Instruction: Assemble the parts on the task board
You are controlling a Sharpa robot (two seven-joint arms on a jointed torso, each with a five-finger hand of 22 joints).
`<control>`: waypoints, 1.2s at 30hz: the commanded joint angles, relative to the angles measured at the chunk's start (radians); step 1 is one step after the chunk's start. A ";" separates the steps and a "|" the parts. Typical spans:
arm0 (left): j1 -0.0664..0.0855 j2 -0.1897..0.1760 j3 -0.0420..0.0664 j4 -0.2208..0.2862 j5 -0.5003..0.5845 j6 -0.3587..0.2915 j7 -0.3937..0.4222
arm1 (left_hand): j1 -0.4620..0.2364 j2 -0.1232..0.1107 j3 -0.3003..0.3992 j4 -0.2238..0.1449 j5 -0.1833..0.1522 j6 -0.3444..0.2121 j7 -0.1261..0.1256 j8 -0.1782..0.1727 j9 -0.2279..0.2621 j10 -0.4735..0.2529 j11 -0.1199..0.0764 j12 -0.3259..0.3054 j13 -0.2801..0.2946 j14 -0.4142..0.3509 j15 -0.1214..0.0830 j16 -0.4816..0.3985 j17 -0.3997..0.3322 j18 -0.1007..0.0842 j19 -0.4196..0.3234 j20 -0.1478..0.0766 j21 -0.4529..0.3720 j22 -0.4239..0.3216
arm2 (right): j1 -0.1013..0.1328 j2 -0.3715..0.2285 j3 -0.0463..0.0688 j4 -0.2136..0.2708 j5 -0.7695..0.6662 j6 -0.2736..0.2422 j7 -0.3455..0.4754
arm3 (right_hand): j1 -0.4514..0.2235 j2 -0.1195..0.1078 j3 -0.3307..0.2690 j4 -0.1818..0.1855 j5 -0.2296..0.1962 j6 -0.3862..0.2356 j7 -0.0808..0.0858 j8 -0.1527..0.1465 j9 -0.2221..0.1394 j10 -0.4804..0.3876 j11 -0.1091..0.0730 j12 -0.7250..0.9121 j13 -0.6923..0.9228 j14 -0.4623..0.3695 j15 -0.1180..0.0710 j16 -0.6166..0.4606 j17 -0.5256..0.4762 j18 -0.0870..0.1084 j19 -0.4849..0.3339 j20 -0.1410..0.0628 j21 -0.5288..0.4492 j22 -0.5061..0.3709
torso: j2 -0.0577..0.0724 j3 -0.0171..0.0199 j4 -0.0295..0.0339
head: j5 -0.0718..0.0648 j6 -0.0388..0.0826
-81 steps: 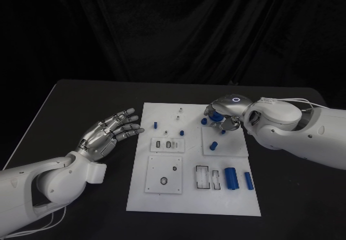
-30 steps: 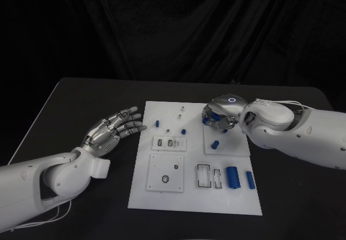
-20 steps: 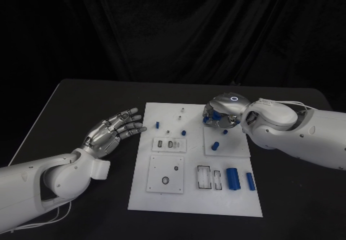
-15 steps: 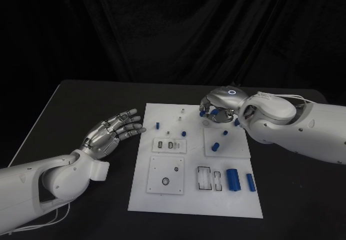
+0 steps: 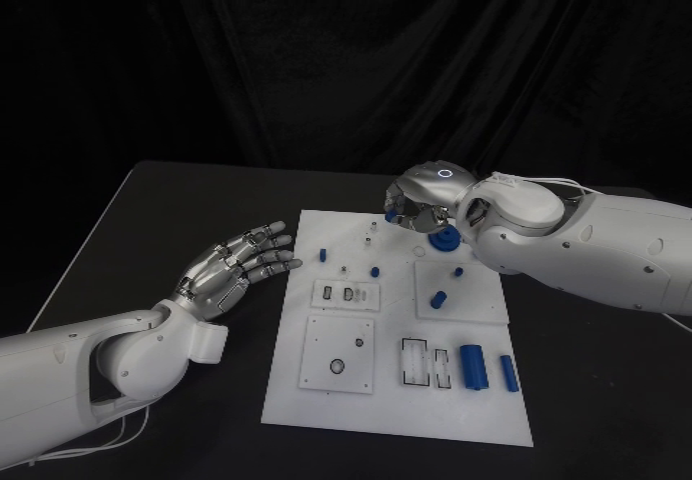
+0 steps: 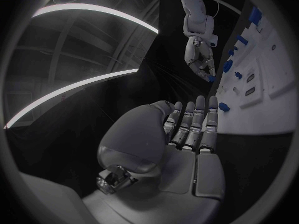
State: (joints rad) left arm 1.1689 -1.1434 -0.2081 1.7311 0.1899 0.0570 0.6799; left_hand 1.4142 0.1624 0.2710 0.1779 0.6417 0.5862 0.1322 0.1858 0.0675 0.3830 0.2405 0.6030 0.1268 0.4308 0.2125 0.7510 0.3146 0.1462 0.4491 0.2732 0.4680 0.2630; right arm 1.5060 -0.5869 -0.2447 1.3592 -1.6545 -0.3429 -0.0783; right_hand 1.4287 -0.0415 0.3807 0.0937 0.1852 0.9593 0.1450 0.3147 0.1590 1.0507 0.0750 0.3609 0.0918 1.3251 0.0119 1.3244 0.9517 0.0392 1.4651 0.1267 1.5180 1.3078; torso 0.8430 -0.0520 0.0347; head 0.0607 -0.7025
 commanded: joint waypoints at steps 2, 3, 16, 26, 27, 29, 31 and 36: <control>0.002 -0.001 0.000 0.008 0.008 0.001 0.094 | -0.012 -0.001 0.005 0.000 0.005 0.006 0.002 0.006 0.001 0.002 0.006 0.006 0.001 -0.006 0.004 0.006 0.001 -0.018 -0.005 -0.001 0.004 0.001 | -0.009 0.026 0.001 -0.040 0.002 0.002 0.012 | -0.008 0.008 -0.006 0.000 0.004 0.020 -0.025 0.020 0.086 0.006 0.003 -0.005 -0.001 0.008 -0.002 0.006 0.002 -0.011 0.011 -0.005 0.002 0.174 | 0.002 0.0002 0.0035 | -0.002 0.003; 0.002 -0.001 0.000 0.008 0.008 0.001 0.094 | -0.013 -0.001 0.006 0.000 0.005 0.007 0.003 0.007 0.001 0.002 0.007 0.006 0.001 -0.007 0.004 0.006 0.001 -0.018 -0.005 -0.001 0.004 0.001 | -0.011 0.032 0.001 -0.049 0.002 0.003 0.013 | -0.007 0.008 -0.006 -0.001 0.005 0.018 -0.024 0.018 0.087 0.006 0.003 -0.009 -0.002 0.009 -0.002 0.006 0.002 -0.011 0.011 -0.005 0.002 0.175 | 0.002 -0.0004 0.0044 | -0.004 0.005; 0.002 0.009 0.000 0.001 0.009 0.006 0.092 | -0.015 -0.002 0.010 -0.002 0.006 0.008 0.003 0.007 0.001 0.003 0.007 0.007 0.001 -0.008 0.006 0.006 0.001 -0.019 -0.007 0.000 0.006 0.002 | -0.037 0.084 0.003 -0.119 0.002 0.017 0.021 | -0.008 0.007 -0.007 -0.001 0.007 0.010 -0.021 0.011 0.091 0.003 0.007 -0.023 -0.006 0.012 0.000 0.008 0.007 -0.011 0.013 -0.003 0.003 0.176 | 0.001 0.0017 0.0026 | -0.008 0.014; 0.002 0.010 0.000 0.000 0.013 0.007 0.091 | -0.015 -0.002 0.011 -0.002 0.006 0.008 0.003 0.008 0.001 0.003 0.008 0.007 0.001 -0.008 0.006 0.006 0.001 -0.019 -0.008 0.000 0.006 0.003 | -0.046 0.095 0.003 -0.130 0.002 0.013 0.025 | -0.015 0.006 -0.011 0.003 0.001 0.005 -0.019 0.004 0.093 0.003 0.009 -0.033 -0.007 0.013 0.003 0.007 0.007 -0.012 0.015 -0.002 0.003 0.178 | 0.001 0.0013 0.0021 | -0.008 0.014; 0.002 0.010 0.000 -0.001 0.014 0.007 0.091 | -0.016 -0.002 0.013 -0.002 0.007 0.009 0.004 0.008 0.001 0.004 0.008 0.007 0.001 -0.009 0.006 0.006 0.001 -0.019 -0.009 0.000 0.006 0.003 | -0.046 0.096 0.004 -0.129 0.002 0.010 0.025 | -0.015 0.006 -0.011 0.003 0.001 0.005 -0.019 0.004 0.093 0.003 0.009 -0.033 -0.007 0.013 0.003 0.007 0.007 -0.012 0.015 -0.002 0.003 0.178 | 0.001 0.0010 0.0018 | -0.008 0.015; 0.002 0.009 0.000 -0.001 0.014 0.008 0.090 | -0.016 -0.002 0.013 -0.002 0.007 0.009 0.004 0.008 0.001 0.004 0.008 0.007 0.001 -0.009 0.006 0.006 0.001 -0.019 -0.009 0.000 0.006 0.003 | -0.047 0.095 0.004 -0.128 0.002 0.006 0.026 | -0.015 0.006 -0.011 0.003 0.001 0.004 -0.019 0.004 0.093 0.002 0.009 -0.034 -0.008 0.013 0.003 0.008 0.008 -0.012 0.015 -0.001 0.004 0.179 | 0.001 0.0007 0.0003 | -0.007 0.014; 0.002 0.010 0.000 -0.002 0.014 0.008 0.090 | -0.016 -0.002 0.013 -0.002 0.007 0.009 0.004 0.008 0.001 0.004 0.008 0.007 0.001 -0.009 0.006 0.006 0.001 -0.019 -0.009 0.000 0.006 0.003 | -0.047 0.095 0.004 -0.127 0.002 0.003 0.026 | -0.015 0.006 -0.011 0.003 0.001 0.004 -0.019 0.004 0.093 0.002 0.009 -0.034 -0.008 0.013 0.003 0.008 0.008 -0.012 0.015 -0.001 0.004 0.179 | 0.000 0.0002 0.0000 | -0.008 0.012; 0.002 0.012 0.000 -0.005 0.015 0.010 0.089 | -0.017 -0.002 0.014 -0.002 0.007 0.009 0.004 0.008 0.001 0.004 0.008 0.007 0.001 -0.009 0.007 0.006 0.001 -0.020 -0.010 0.000 0.006 0.003 | -0.048 0.095 0.004 -0.127 0.002 0.001 0.027 | -0.016 0.007 -0.011 0.004 0.001 0.003 -0.018 0.003 0.094 0.002 0.009 -0.036 -0.008 0.014 0.003 0.008 0.008 -0.012 0.016 -0.001 0.004 0.179 | 0.001 0.0001 0.0034 | -0.012 0.010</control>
State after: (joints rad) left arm 1.1689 -1.1339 -0.2082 1.7251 0.1984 0.0568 0.6800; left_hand 1.4061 0.1625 0.2793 0.1751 0.6417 0.5897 0.1358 0.1896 0.0671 0.3863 0.2436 0.6070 0.1266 0.4253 0.2181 0.7509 0.3142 0.1462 0.4455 0.2769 0.4679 0.2648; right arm 1.4612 -0.4923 -0.2418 1.2304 -1.6505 -0.3321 -0.0580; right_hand 1.4206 -0.0343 0.3724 0.0967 0.1888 0.9539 0.1395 0.3165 0.1591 1.0540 0.0785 0.3299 0.0852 1.3328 0.0125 1.3283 0.9587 0.0393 1.4651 0.1268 1.5180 1.3075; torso 0.8435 -0.0516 0.0360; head 0.0513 -0.6913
